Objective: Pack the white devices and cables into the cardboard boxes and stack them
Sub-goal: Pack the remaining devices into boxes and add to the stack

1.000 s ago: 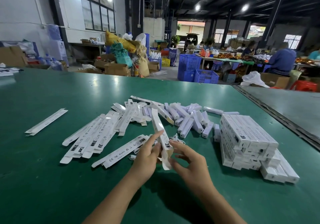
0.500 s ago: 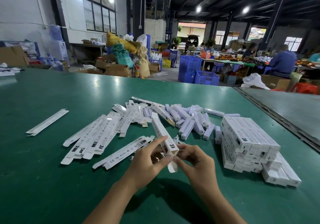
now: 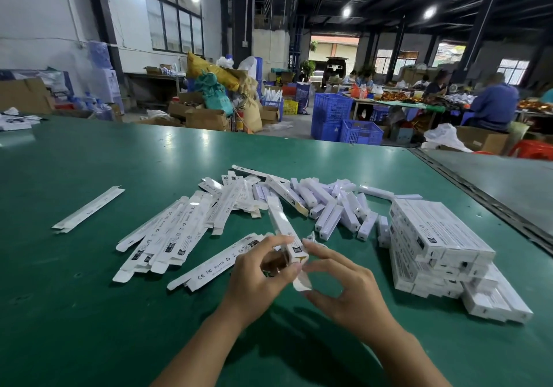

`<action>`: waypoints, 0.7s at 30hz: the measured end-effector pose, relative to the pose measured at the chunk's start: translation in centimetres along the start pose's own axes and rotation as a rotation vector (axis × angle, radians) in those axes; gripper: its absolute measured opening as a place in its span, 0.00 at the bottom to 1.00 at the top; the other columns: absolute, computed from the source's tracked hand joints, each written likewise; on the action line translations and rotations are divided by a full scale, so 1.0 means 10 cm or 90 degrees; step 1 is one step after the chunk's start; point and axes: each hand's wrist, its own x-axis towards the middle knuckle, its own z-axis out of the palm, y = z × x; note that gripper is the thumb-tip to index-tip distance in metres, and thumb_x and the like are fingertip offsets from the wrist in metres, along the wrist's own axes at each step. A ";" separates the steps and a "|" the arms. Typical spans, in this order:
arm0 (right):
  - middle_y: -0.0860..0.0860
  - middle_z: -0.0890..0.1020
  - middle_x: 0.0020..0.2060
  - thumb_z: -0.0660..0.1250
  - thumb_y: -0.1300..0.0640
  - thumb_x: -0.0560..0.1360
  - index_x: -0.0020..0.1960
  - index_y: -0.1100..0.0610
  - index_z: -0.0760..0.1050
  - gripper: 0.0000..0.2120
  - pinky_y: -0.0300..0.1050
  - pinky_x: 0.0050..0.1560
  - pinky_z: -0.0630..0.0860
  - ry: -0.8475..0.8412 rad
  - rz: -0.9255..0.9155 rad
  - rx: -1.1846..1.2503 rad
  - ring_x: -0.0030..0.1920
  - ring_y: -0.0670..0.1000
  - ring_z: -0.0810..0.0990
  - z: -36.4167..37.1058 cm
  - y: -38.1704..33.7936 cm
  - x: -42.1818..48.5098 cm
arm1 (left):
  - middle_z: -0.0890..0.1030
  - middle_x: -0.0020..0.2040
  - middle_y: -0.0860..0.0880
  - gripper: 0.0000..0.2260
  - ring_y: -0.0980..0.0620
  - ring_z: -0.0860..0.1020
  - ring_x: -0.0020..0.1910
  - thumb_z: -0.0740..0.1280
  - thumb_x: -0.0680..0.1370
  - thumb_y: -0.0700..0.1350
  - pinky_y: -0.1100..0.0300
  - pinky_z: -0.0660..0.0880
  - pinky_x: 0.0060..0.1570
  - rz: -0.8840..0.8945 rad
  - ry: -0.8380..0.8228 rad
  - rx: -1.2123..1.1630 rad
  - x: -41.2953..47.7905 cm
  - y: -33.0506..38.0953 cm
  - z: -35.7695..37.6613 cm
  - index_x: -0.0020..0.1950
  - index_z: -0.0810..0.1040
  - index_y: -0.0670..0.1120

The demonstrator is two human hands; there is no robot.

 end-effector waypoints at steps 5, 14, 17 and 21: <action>0.44 0.82 0.58 0.76 0.55 0.71 0.46 0.55 0.81 0.07 0.37 0.59 0.76 0.075 0.000 0.034 0.58 0.42 0.81 0.06 -0.09 0.01 | 0.81 0.37 0.56 0.15 0.57 0.78 0.38 0.67 0.75 0.60 0.61 0.76 0.43 -0.009 -0.024 0.004 -0.02 -0.01 0.00 0.61 0.78 0.63; 0.39 0.84 0.52 0.76 0.53 0.68 0.49 0.45 0.71 0.16 0.43 0.49 0.79 0.139 0.101 0.079 0.49 0.43 0.83 0.13 -0.14 0.01 | 0.81 0.38 0.59 0.13 0.58 0.78 0.38 0.65 0.76 0.59 0.62 0.73 0.43 -0.004 -0.018 -0.017 -0.03 0.01 0.03 0.60 0.78 0.64; 0.41 0.85 0.50 0.78 0.59 0.68 0.50 0.41 0.74 0.20 0.41 0.49 0.80 0.142 0.101 0.071 0.47 0.44 0.84 0.12 -0.12 0.01 | 0.82 0.41 0.58 0.13 0.58 0.79 0.40 0.66 0.76 0.57 0.62 0.74 0.44 0.001 -0.023 -0.015 -0.03 0.00 0.03 0.60 0.79 0.64; 0.44 0.85 0.52 0.77 0.65 0.68 0.47 0.55 0.81 0.11 0.44 0.46 0.82 0.150 0.034 0.044 0.46 0.43 0.84 0.13 -0.09 0.00 | 0.83 0.43 0.56 0.12 0.57 0.80 0.41 0.67 0.76 0.57 0.60 0.76 0.44 0.004 -0.013 -0.018 -0.03 -0.01 0.04 0.59 0.78 0.64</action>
